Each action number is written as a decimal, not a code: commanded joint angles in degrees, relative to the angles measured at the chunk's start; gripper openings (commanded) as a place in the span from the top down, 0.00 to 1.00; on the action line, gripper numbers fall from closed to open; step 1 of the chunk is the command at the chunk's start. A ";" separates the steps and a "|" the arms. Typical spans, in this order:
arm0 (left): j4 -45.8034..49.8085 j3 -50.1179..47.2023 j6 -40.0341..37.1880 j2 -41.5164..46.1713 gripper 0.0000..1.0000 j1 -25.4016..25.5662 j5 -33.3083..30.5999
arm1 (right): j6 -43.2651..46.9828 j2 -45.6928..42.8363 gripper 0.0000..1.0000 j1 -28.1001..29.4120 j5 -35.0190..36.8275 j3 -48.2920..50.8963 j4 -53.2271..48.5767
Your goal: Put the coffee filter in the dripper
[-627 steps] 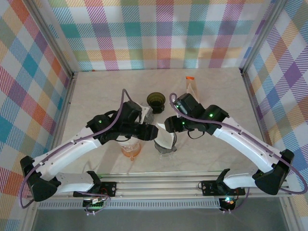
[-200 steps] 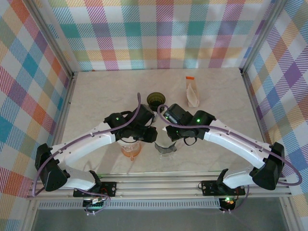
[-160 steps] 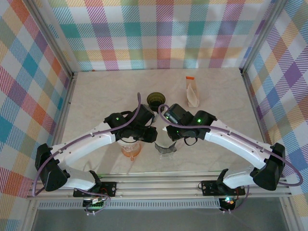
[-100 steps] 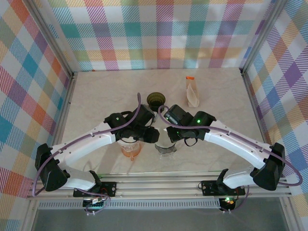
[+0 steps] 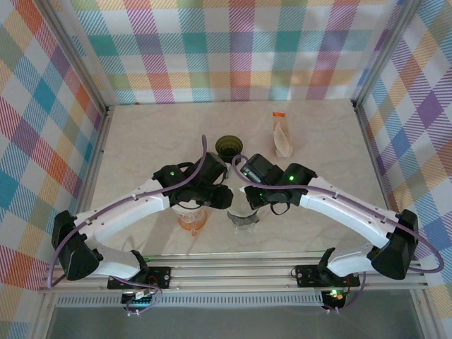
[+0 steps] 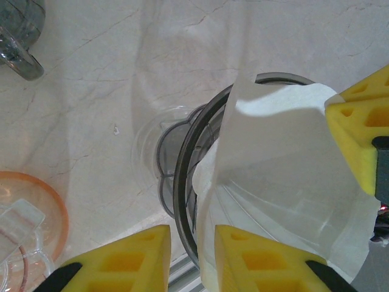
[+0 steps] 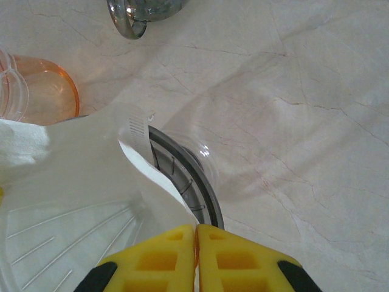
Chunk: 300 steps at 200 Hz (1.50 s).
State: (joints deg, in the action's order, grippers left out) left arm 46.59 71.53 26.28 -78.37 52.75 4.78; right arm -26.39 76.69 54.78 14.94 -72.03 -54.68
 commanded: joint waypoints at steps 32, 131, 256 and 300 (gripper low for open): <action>1.58 1.11 -0.49 -1.68 0.78 1.13 -0.72 | -1.05 -0.40 0.89 0.49 -0.70 0.93 0.33; 1.50 0.60 -0.71 -1.88 0.77 1.13 -0.65 | -2.06 -3.86 0.51 0.34 3.03 -1.11 -0.58; 0.48 0.08 -0.54 -2.13 0.76 1.14 -0.34 | -2.39 4.28 0.35 -2.47 -8.43 3.31 2.42; 0.17 0.27 -0.51 -2.54 0.75 1.13 -0.03 | -3.04 5.22 0.38 -2.86 -8.87 5.77 3.68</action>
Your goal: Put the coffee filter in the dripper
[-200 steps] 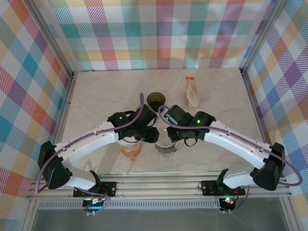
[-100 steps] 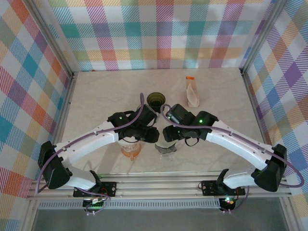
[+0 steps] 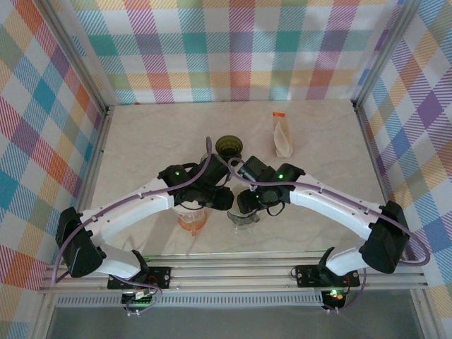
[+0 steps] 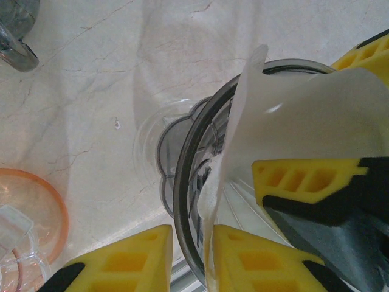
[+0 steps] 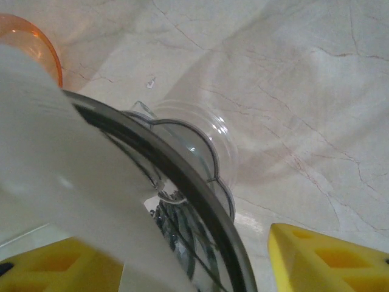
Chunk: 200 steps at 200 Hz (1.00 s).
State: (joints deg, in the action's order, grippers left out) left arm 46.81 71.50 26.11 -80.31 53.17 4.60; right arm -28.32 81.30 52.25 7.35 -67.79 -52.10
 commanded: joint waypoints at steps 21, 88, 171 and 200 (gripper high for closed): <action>-0.22 0.19 0.05 -0.44 0.75 0.71 0.58 | -1.30 0.92 0.39 -0.33 -1.24 2.61 1.56; -2.07 -0.69 1.57 2.44 0.66 0.71 0.16 | -1.46 1.47 0.39 -0.39 -0.98 3.21 2.09; -0.75 -1.36 2.20 2.54 0.69 0.73 -3.73 | -1.70 1.40 0.40 -0.43 -0.94 2.75 2.37; -1.20 -1.98 2.27 2.03 0.74 0.71 -3.77 | -1.79 1.42 0.40 -0.39 -0.94 2.66 2.33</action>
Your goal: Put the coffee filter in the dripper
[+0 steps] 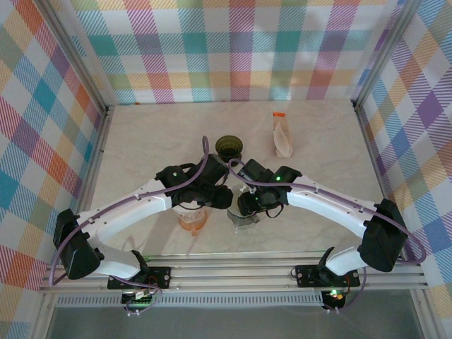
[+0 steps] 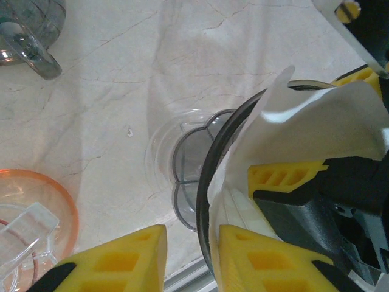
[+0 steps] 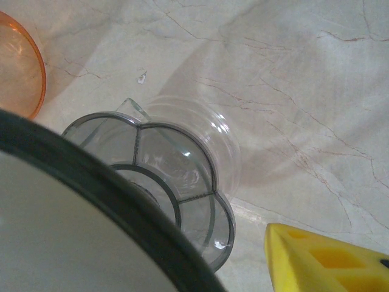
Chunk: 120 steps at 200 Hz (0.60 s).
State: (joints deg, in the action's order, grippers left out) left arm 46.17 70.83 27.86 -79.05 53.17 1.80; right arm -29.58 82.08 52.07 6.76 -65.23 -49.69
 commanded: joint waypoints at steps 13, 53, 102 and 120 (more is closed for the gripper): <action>-0.89 -1.39 0.52 0.38 0.75 0.71 -0.35 | -0.62 0.55 0.40 -0.17 -0.52 0.19 0.04; -1.05 -1.53 0.27 -0.36 0.76 0.71 0.39 | -0.76 -0.54 0.38 -0.22 -0.34 -0.33 0.67; -1.25 -1.40 0.30 -0.38 0.76 0.71 0.74 | -1.16 -4.91 0.35 -0.30 1.74 -1.80 0.59; -1.21 -1.48 0.27 -0.46 0.76 0.70 0.83 | -1.34 -5.44 0.33 -1.03 1.50 -2.00 0.22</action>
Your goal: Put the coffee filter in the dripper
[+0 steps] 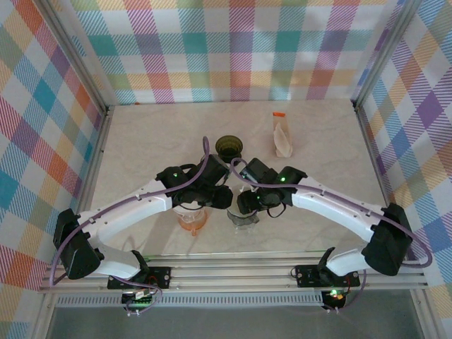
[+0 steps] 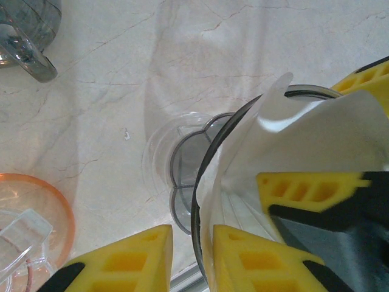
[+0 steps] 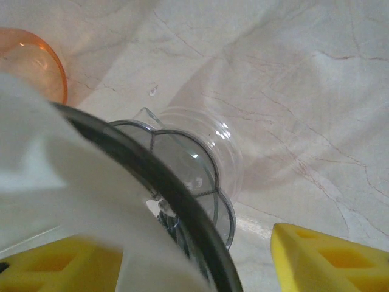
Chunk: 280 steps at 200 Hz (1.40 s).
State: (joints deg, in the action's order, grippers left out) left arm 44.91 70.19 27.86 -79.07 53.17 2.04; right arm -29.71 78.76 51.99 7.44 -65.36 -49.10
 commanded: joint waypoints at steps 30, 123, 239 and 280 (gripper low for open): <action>-0.16 -0.78 0.28 -0.40 0.76 0.71 0.58 | -1.20 0.22 0.32 -1.40 -1.08 -2.26 0.31; -0.43 -1.20 0.22 -0.31 0.76 0.71 0.72 | -1.86 6.01 0.35 -1.53 -0.85 -1.75 0.00; -0.60 -1.07 0.32 -0.69 0.77 0.71 1.14 | -2.21 -3.92 0.32 -1.46 2.00 -0.95 -1.31; -0.53 -1.12 0.28 -0.58 0.77 0.75 1.03 | -3.39 -7.27 0.33 -1.61 4.43 1.01 -4.15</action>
State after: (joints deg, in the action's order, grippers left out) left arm 44.42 69.78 27.86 -79.13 53.17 2.50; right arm -31.35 73.38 50.63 9.54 -65.73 -49.82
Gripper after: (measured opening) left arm 0.229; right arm 0.674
